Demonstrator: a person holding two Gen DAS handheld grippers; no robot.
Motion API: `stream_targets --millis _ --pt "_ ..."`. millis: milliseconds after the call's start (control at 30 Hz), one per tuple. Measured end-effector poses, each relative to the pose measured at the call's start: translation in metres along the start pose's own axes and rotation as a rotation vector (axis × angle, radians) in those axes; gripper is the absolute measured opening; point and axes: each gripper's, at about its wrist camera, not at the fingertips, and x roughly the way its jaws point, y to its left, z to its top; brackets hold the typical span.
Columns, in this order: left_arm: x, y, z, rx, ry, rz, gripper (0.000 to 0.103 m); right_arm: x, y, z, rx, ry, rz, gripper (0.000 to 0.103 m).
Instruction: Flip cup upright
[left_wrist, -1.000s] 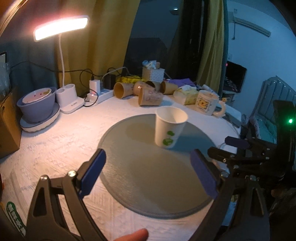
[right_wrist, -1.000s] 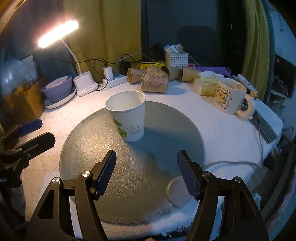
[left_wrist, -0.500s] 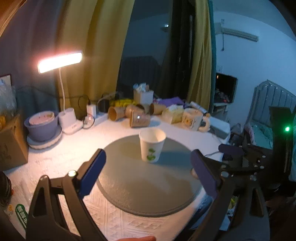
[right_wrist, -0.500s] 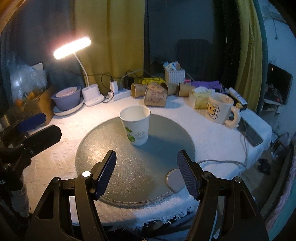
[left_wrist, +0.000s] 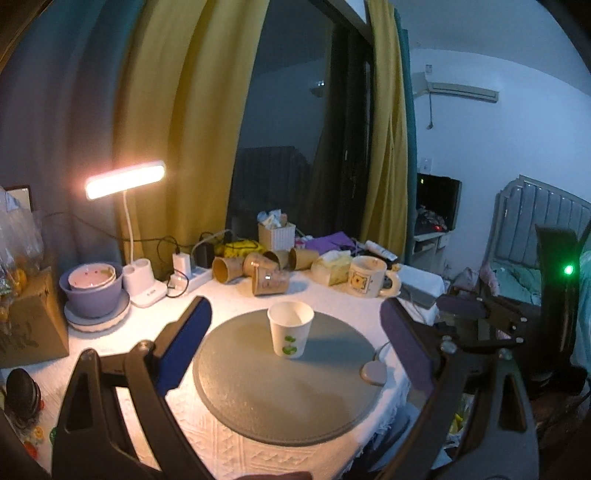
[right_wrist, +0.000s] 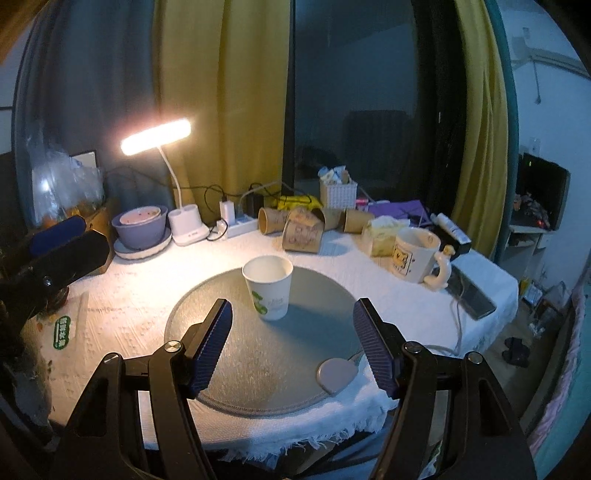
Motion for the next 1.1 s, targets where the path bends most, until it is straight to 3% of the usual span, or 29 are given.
stream_targets --millis 633,1100 --pt "-0.032 -0.001 0.019 0.019 -0.082 0.006 0.094 -0.052 0.007 0.024 -0.028 -0.132 -0.009 0.071" --pt "-0.031 0.008 0.015 -0.017 -0.061 -0.017 0.094 -0.047 0.011 0.022 -0.030 -0.115 0.005 0.071"
